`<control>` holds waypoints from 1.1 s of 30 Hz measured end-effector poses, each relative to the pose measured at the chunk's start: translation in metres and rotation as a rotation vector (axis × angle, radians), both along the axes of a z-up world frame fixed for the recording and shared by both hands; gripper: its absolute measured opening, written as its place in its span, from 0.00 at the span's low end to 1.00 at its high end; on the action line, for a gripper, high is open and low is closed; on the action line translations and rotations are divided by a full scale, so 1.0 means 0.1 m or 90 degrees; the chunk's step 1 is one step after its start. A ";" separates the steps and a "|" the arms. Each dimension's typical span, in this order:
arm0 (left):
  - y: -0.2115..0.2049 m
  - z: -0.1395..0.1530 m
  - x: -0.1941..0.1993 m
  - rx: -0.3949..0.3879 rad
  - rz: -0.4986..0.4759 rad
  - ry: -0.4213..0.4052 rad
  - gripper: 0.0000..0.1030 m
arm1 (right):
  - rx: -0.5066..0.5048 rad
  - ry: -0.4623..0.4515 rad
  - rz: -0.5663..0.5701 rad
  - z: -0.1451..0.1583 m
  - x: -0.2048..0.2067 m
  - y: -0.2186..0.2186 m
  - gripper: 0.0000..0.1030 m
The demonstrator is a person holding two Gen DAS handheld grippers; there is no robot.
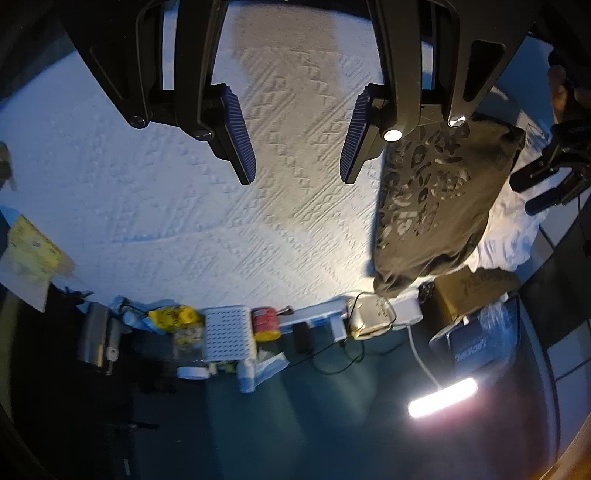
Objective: Fold small clothes
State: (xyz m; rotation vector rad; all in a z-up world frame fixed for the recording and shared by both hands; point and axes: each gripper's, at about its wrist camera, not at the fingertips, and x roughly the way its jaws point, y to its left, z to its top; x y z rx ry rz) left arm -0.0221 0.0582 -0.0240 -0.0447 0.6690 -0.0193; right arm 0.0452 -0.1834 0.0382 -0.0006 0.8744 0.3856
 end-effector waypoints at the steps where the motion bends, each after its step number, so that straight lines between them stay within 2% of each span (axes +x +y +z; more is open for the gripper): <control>1: -0.03 0.02 0.00 0.001 -0.005 -0.008 0.99 | -0.001 -0.008 -0.004 0.05 -0.03 -0.05 0.53; 3: -0.10 0.04 0.00 0.003 -0.013 -0.010 0.99 | -0.002 -0.019 -0.010 0.12 -0.06 -0.11 0.65; 4: -0.13 0.06 0.00 0.001 -0.017 -0.010 0.99 | -0.001 -0.027 -0.014 0.17 -0.09 -0.15 0.66; 7: -0.23 0.14 -0.02 0.003 -0.030 -0.027 0.99 | -0.006 -0.046 -0.020 0.29 -0.15 -0.24 0.66; 12: -0.35 0.35 -0.12 0.036 -0.036 -0.082 0.99 | -0.006 -0.079 -0.033 0.50 -0.26 -0.33 0.66; 17: -0.37 0.56 -0.20 0.033 -0.052 -0.132 0.99 | -0.010 -0.117 -0.038 0.73 -0.35 -0.39 0.66; 22: -0.48 0.69 -0.27 0.069 -0.059 -0.168 0.99 | 0.001 -0.172 -0.028 1.03 -0.49 -0.42 0.66; 27: -0.47 0.87 -0.40 0.044 -0.069 -0.214 0.99 | 0.007 -0.215 -0.038 1.24 -0.59 -0.42 0.66; 33: -0.43 0.97 -0.49 0.048 -0.046 -0.253 0.99 | -0.005 -0.256 -0.041 1.38 -0.70 -0.37 0.66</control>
